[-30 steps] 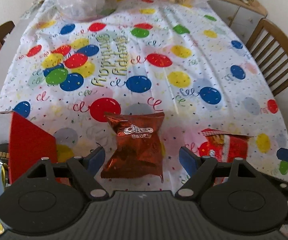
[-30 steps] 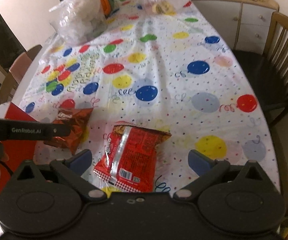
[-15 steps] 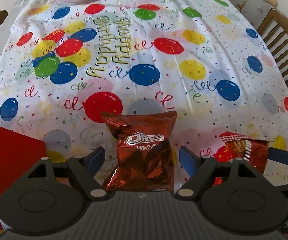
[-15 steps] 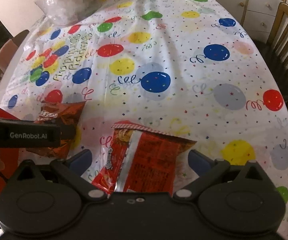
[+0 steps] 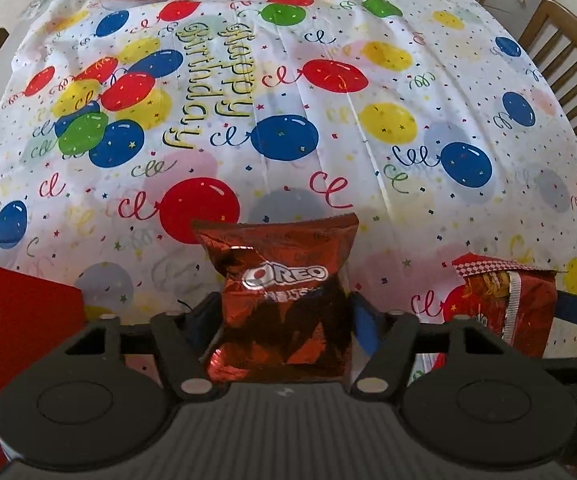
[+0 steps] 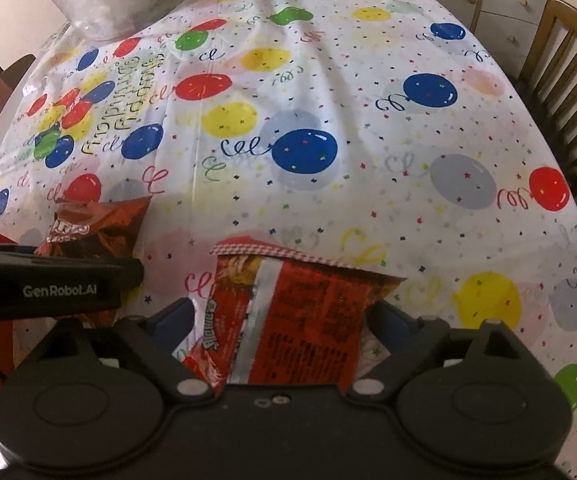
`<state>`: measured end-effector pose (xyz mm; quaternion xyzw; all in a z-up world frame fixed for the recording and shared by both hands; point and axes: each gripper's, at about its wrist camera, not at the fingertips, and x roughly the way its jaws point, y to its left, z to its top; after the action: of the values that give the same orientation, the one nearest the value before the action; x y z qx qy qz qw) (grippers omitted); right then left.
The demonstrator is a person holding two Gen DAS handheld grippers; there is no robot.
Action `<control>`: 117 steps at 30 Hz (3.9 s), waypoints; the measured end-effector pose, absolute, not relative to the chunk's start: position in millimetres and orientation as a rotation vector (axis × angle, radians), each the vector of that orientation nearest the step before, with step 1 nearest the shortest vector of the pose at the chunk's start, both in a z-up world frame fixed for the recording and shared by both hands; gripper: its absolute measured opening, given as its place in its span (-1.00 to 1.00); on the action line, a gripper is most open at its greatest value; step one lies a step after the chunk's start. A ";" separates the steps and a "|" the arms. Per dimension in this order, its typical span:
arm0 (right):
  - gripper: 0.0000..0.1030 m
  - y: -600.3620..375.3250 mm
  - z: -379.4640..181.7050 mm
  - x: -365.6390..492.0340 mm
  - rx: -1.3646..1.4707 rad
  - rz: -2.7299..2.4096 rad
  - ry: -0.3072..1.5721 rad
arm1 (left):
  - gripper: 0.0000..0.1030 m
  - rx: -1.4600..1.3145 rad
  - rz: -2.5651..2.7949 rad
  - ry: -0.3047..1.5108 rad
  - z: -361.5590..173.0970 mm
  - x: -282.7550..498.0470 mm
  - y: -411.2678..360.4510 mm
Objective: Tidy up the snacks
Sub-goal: 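Grasp the red chip bag with the right tool while the left tool grasps the Oreo bag, then carry the red chip bag and Oreo bag with both tools over the box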
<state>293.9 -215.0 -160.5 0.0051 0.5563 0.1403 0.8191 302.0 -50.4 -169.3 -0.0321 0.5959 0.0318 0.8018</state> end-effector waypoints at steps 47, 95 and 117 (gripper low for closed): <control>0.28 -228.8 -44.8 178.5 0.041 0.491 1.008 | -0.02 -0.223 0.064 1.060 -49.6 156.5 -36.8; 0.28 46.9 -46.2 144.1 -0.213 0.718 0.956 | -0.02 -0.227 0.314 1.033 -59.3 75.1 227.5; 0.29 86.1 -88.9 161.7 -0.324 0.781 0.997 | -0.02 -0.201 0.285 1.183 -113.5 102.3 232.0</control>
<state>161.7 86.1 -88.9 -0.1505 0.4637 0.3635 0.7939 102.3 232.0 -113.5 -0.0943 0.5546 0.1337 0.8159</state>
